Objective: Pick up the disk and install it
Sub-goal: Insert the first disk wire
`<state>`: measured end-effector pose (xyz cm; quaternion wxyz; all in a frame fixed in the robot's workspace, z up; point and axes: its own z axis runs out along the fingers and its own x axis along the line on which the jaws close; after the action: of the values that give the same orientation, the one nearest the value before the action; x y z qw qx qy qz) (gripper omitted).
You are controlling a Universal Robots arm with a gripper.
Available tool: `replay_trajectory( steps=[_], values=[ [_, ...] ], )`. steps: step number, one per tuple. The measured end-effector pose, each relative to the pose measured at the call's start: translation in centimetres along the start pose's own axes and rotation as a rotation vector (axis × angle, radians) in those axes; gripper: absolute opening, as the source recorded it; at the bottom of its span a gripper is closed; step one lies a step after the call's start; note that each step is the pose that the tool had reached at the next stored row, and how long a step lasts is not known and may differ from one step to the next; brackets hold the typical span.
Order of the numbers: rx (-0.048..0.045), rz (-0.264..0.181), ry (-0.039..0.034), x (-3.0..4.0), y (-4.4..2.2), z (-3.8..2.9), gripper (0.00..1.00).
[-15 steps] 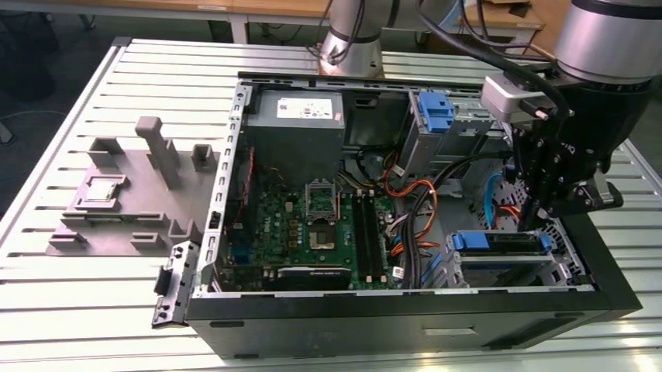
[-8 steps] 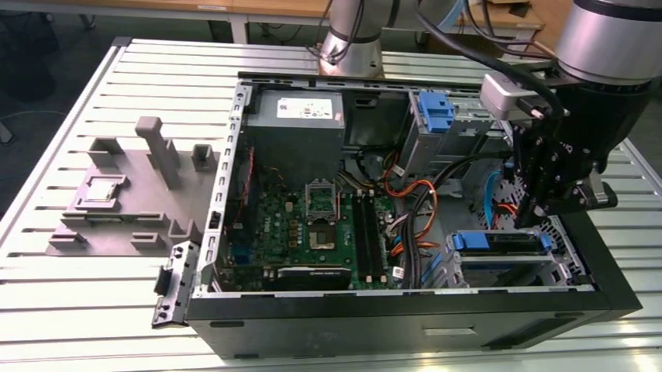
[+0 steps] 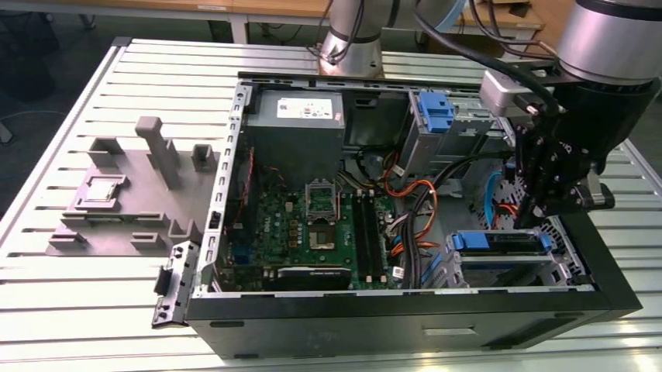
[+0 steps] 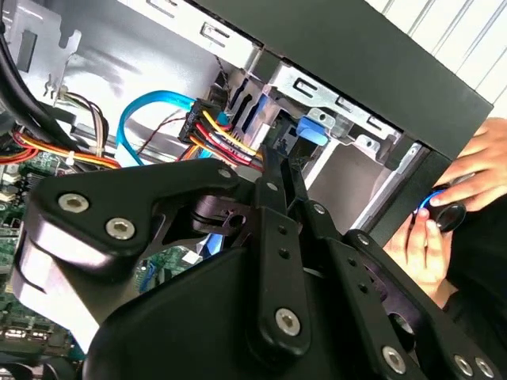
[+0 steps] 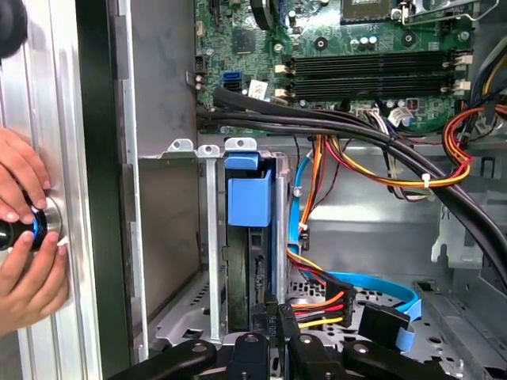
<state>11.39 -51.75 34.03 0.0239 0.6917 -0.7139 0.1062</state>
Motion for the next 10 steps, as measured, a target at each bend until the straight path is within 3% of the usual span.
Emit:
replay_trajectory(
  steps=[10],
  values=[
    [-0.0066,0.035,0.0037,0.00,-0.45,0.08,0.17]
  ],
)
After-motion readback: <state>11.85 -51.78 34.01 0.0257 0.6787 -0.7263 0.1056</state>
